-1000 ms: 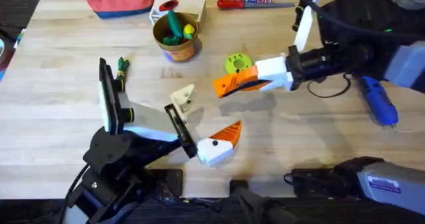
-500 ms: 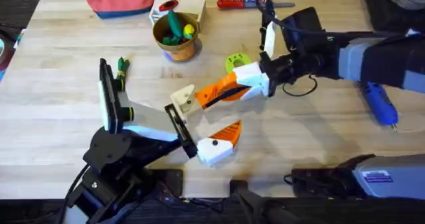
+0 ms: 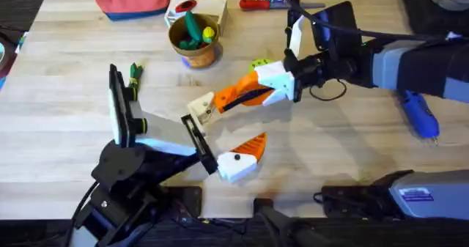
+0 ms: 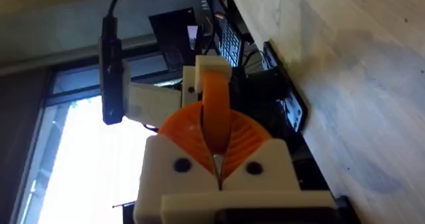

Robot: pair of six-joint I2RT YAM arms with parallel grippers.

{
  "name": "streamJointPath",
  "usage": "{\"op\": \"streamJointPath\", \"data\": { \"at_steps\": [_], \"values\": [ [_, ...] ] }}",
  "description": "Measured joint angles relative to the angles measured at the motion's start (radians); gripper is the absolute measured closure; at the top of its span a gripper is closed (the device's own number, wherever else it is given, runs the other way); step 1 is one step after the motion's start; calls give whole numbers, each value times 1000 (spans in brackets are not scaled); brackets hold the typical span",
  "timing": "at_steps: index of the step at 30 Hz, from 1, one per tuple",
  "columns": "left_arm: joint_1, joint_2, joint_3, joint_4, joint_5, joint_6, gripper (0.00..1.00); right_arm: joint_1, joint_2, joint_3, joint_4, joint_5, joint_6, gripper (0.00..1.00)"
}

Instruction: Pick up the gripper from the table and insert it into the empty holder that is missing its gripper. Then pick up a screw, insert it into the mounting hole, and use the screwdriver to tighten it. Finally, clean up the table by picking up the vegetable and placing it into the bucket.

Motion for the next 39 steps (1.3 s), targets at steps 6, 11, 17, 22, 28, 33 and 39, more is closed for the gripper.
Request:
{"op": "streamJointPath", "data": {
  "at_steps": [6,11,17,22,28,33,39],
  "values": [
    [3,0,0,-9,-6,-1,15,45,0,0,32,55,72,998],
    [10,0,-1,-11,-31,-1,15,84,0,0,82,100,125,998],
    [10,0,-1,-11,-37,-4,14,94,0,0,110,129,164,998],
    [13,0,-1,-10,-54,-2,14,122,5,0,200,156,219,998],
    [17,3,-1,-14,-61,-19,15,163,89,0,326,149,323,998],
    [19,8,-1,-13,-65,-27,14,163,102,0,349,143,354,998],
    [19,8,-1,-13,-66,-26,13,164,103,0,366,139,363,998]
  ]
}}
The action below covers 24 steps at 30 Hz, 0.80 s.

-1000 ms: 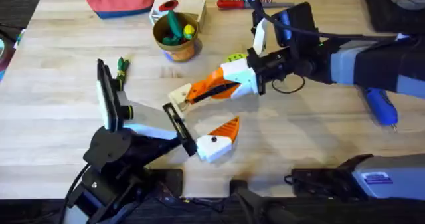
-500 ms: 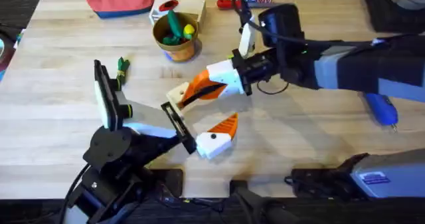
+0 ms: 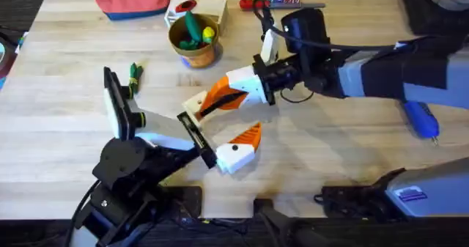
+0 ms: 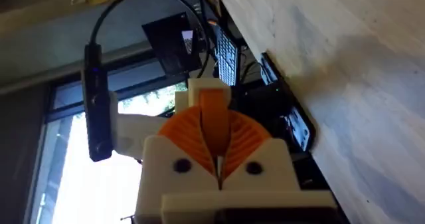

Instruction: Pick up the gripper from the table and insert it into the empty holder that is missing its gripper. Then pick up a screw, insert it into the mounting hole, and use the screwdriver to tighten it. Finally, clean up the table by picking up the vegetable and placing it into the bucket.

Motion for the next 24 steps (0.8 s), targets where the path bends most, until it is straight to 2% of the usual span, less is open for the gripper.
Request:
{"op": "streamJointPath", "data": {
  "at_steps": [4,7,8,11,15,16,24],
  "values": [
    [0,0,0,1,-7,9,14,-2,6,0,51,-15,-1,984],
    [0,0,0,2,-7,17,15,-10,18,-2,100,-39,0,877],
    [0,0,0,3,-2,19,15,-11,20,-2,115,-45,-1,825],
    [-9,-1,0,6,45,23,15,-21,24,-2,154,-66,1,513],
    [-13,-1,0,6,76,27,14,-30,24,-2,159,-94,-1,207],
    [-13,-1,0,6,82,27,14,-31,24,-2,160,-98,-1,161],
    [-13,-1,0,6,93,27,13,-31,24,-2,160,-118,-2,114]
  ]
}}
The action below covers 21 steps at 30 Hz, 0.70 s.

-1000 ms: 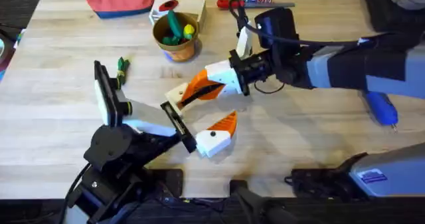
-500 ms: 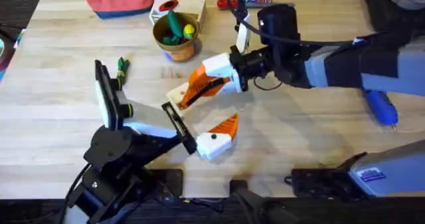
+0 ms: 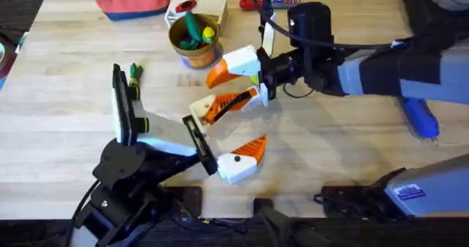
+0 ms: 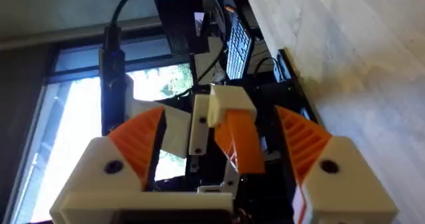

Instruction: Pick up the gripper from the table and insert it into the empty holder that is missing its gripper. Then pick up a screw, insert it into the mounting hole, and use the screwdriver to tighten it. Finally, clean up the table by picking up the vegetable and placing it into the bucket.

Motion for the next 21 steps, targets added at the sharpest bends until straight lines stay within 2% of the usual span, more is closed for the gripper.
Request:
{"op": "streamJointPath", "data": {
  "at_steps": [6,10,16,17,21],
  "values": [
    [0,0,0,0,0,0,15,-22,0,0,-12,-32,-45,103],
    [0,0,0,0,-1,0,14,-40,0,0,-27,-53,-76,151],
    [0,0,0,0,-1,0,14,-42,0,0,-125,-63,-138,320],
    [0,0,0,0,-1,0,13,-44,0,0,-144,-65,-167,394],
    [0,0,0,0,-1,0,13,-51,0,0,-146,-65,-186,551]
  ]
}}
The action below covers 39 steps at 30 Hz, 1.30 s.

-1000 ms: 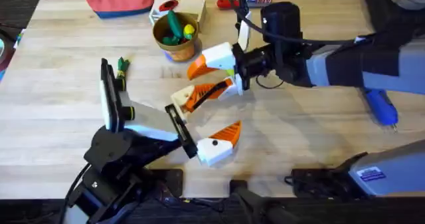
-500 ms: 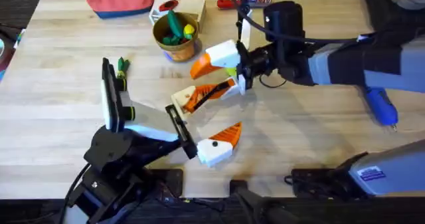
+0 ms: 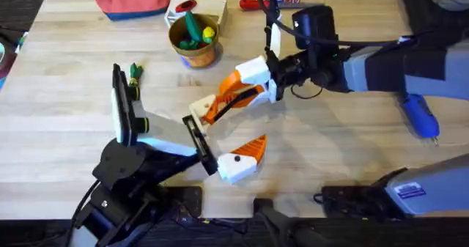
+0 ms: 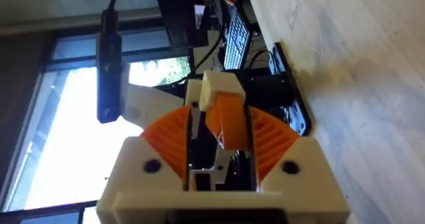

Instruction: Pick up the gripper from the table and insert it into the empty holder that is missing its gripper. Then pick up a screw, insert it into the mounting hole, and use the screwdriver to tighten it. Finally, clean up the table by picking up the vegetable and placing it into the bucket.

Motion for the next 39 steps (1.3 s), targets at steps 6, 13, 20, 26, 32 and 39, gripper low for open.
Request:
{"op": "streamJointPath", "data": {
  "at_steps": [6,13,20,26,32,39],
  "values": [
    [0,0,0,5,-1,4,14,-3,0,0,-5,2,-9,843],
    [0,-1,0,14,-5,11,14,-4,0,0,-7,13,-11,996],
    [-1,-1,0,37,-52,2,14,-4,0,0,4,39,31,997],
    [-2,-1,0,37,-122,-4,14,-4,0,0,68,92,104,997],
    [-2,-1,0,39,-187,-3,14,6,0,0,132,154,175,997],
    [-1,-1,0,29,-231,-10,14,52,0,0,150,226,222,997]
  ]
}}
